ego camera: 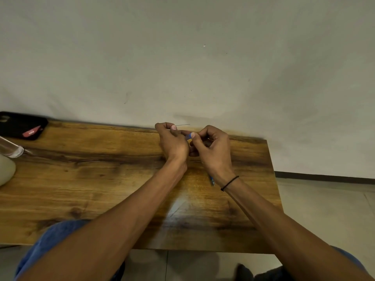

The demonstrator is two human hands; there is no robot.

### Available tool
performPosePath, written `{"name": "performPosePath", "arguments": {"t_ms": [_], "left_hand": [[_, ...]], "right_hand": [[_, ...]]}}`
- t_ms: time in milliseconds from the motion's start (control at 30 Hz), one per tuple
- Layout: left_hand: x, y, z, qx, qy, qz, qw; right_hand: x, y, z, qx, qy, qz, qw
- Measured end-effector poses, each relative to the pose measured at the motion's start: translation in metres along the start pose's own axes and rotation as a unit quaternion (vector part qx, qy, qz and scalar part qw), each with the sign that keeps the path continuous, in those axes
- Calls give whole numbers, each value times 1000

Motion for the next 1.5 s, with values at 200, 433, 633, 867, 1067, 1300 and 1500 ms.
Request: {"name": "performPosePath", "arguments": {"t_ms": [200, 433, 633, 867, 1067, 1300, 1500], "left_hand": [[-3, 0, -1, 24, -47, 20, 998], [-1, 2, -3, 32, -57, 19, 998], [0, 4, -3, 20, -39, 19, 999], [2, 6, -3, 33, -45, 36, 998], [3, 7, -3, 36, -50, 48, 997], [3, 6, -4, 55, -50, 41, 996], [3, 6, -4, 74, -56, 36, 995]], "right_hand": [[1, -3, 0, 44, 8, 43, 998], [5, -2, -7, 79, -19, 115, 990], [8, -4, -8, 79, -41, 138, 986], [8, -7, -10, 104, -65, 188, 974], [6, -5, -9, 146, -64, 220, 962], [6, -3, -9, 187, -64, 252, 947], [5, 0, -9, 237, -53, 295, 924]]}}
Point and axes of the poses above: each hand's wrist, its own z-axis towards the middle knuckle, its own x-axis out of the palm, y = z × x, the point moved 3 cm from there along z, towards the middle knuckle, and after that the axes turned 11 degrees about z, right-handed, at the moved point
